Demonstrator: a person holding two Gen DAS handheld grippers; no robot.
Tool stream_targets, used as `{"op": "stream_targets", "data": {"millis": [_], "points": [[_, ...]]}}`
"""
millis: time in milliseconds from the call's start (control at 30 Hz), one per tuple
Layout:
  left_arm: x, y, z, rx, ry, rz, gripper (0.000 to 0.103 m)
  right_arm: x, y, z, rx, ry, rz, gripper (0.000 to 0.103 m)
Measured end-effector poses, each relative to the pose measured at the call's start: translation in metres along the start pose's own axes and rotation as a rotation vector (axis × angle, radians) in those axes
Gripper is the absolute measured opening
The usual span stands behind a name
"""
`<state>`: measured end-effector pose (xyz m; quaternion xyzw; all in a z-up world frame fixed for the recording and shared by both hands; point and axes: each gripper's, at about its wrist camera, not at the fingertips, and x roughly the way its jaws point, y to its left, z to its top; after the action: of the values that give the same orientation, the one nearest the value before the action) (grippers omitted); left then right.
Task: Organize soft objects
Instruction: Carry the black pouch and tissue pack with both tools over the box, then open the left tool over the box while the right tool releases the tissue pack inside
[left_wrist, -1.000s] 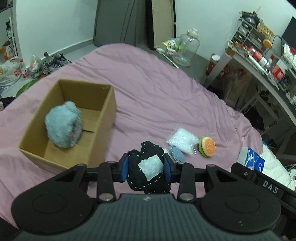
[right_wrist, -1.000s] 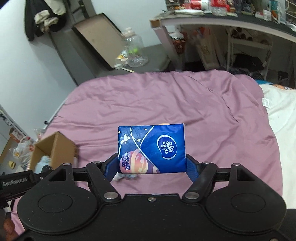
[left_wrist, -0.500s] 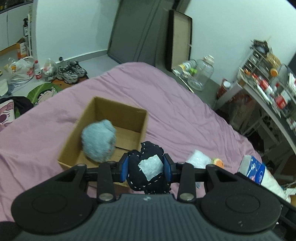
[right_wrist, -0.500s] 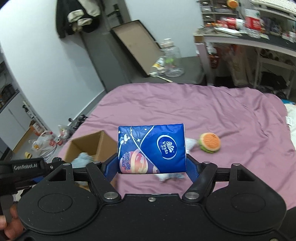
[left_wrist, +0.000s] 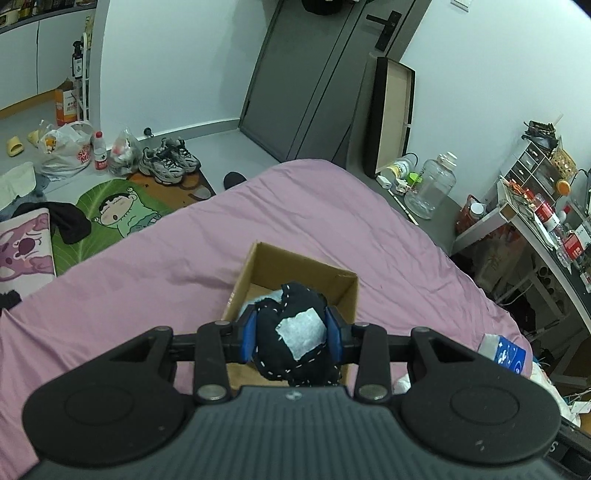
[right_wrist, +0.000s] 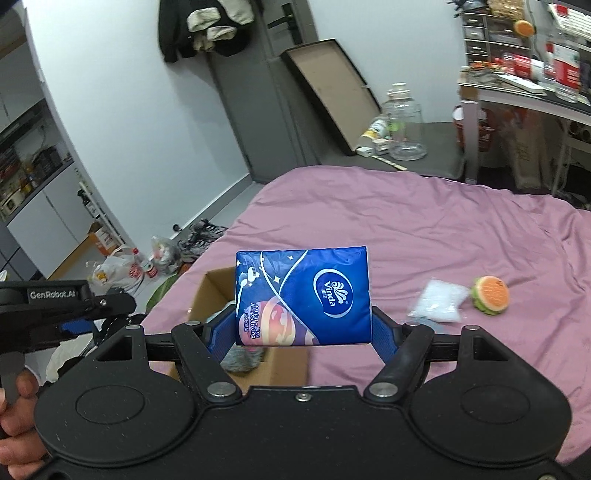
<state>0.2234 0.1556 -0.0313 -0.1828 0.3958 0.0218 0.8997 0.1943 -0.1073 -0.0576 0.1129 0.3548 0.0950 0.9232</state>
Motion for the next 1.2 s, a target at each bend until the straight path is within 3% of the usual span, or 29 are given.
{"op": "stream_targets", "data": {"millis": [500,1200], "points": [[0.026,0.008,0.025,0.016,0.012,-0.037,0.037,0.049,0.032,-0.001,-0.039,0.053,0.005,0.071],[0.136,-0.019,0.04,0.055,0.17,-0.089,0.038,0.113,0.016,0.002,-0.022,0.144,-0.013,0.071]]}}
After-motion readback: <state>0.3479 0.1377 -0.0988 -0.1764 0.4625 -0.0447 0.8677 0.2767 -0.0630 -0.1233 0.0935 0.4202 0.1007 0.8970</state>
